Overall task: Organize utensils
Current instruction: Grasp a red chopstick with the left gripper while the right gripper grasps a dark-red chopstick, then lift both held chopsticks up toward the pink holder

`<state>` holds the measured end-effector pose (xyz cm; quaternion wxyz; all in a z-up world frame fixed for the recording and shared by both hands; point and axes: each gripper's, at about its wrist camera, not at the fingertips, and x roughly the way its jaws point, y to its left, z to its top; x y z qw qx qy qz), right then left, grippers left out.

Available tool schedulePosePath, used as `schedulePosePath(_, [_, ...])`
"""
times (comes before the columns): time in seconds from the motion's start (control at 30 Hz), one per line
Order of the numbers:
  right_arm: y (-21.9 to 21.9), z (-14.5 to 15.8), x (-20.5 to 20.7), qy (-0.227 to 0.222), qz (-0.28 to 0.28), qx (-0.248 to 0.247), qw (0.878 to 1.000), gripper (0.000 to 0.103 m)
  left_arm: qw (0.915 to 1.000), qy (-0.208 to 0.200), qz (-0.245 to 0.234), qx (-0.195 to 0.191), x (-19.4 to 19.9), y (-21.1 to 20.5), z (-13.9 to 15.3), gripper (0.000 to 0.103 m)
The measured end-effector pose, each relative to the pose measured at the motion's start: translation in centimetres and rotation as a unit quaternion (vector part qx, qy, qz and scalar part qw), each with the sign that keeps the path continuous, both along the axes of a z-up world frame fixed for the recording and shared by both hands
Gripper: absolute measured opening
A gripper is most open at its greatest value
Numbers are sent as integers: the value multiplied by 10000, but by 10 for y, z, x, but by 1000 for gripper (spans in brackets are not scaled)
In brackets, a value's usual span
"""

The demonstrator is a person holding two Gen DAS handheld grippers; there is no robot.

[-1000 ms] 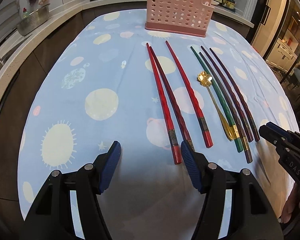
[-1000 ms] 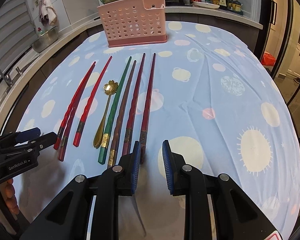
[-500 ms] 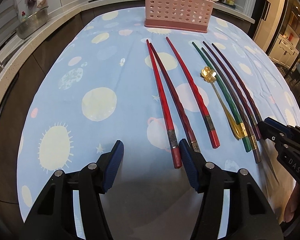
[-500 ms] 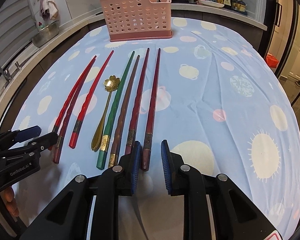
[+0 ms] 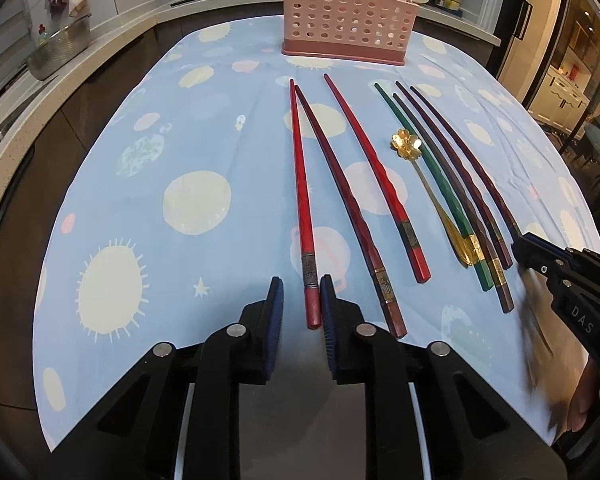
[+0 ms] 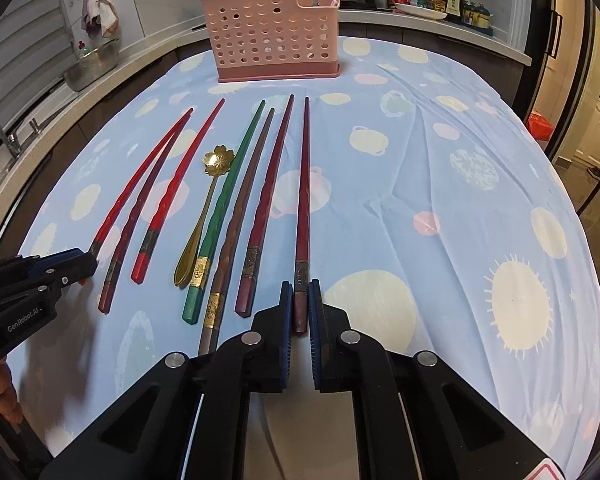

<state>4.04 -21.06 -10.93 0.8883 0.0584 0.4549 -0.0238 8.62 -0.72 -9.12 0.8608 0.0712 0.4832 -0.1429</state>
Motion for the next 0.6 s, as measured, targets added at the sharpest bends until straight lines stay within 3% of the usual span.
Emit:
schedulePosePath(0.1, [-2, 1, -6, 11, -11, 25, 10000, 7, 9999, 68, 18, -88, -2, 4, 1, 7])
schedulePosePath(0.33, [-9, 16, -26, -89, -32, 122, 9999, 7, 9987, 227, 66, -444, -9, 20, 10, 7])
schedulePosePath(0.6, [-20, 61, -40, -592, -99, 283, 9978, 7, 9968, -238, 112, -752, -21, 34, 58, 7])
